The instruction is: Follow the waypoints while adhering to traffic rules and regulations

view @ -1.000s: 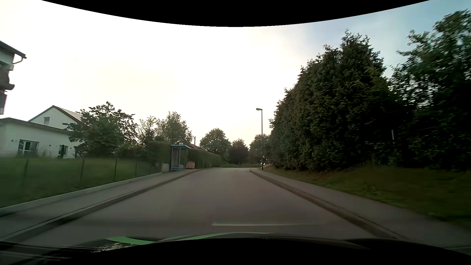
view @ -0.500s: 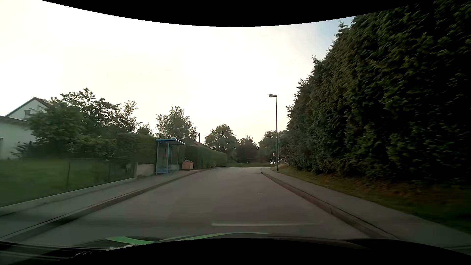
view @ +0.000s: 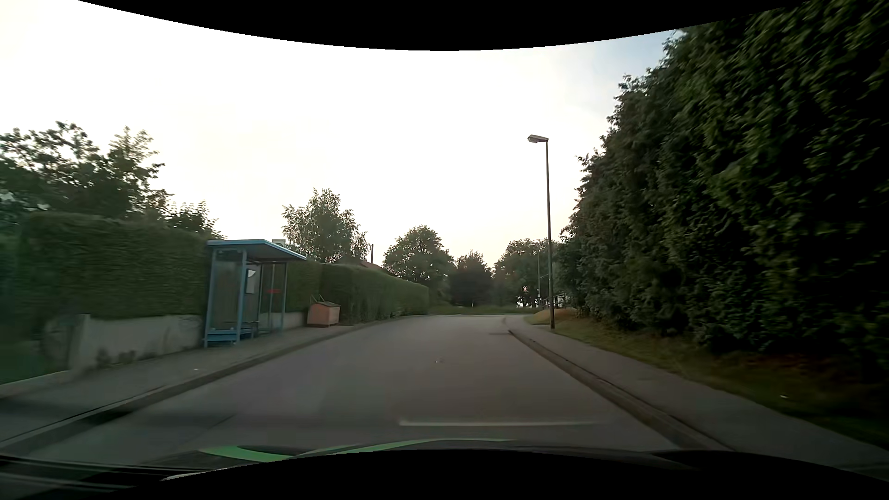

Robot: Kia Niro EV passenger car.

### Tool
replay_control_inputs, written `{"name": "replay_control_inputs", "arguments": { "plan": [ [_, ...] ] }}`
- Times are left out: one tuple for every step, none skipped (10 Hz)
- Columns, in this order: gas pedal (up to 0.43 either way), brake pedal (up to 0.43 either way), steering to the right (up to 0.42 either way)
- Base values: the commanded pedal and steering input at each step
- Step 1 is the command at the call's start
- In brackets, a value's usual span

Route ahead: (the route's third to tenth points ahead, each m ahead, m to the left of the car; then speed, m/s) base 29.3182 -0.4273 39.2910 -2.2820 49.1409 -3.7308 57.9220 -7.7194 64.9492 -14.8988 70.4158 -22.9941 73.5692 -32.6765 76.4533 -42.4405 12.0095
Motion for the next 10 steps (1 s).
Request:
{"name": "replay_control_inputs", "arguments": {
  "plan": [
    [0.228, 0.000, -0.006],
    [0.228, 0.000, -0.007],
    [0.209, 0.000, -0.005],
    [0.209, 0.000, -0.001],
    [0.189, 0.000, 0.003],
    [0.150, 0.000, 0.004],
    [0.150, 0.000, 0.004],
    [0.130, 0.000, 0.006],
    [0.098, 0.000, 0.008],
    [0.087, 0.000, 0.012]
  ]
}}
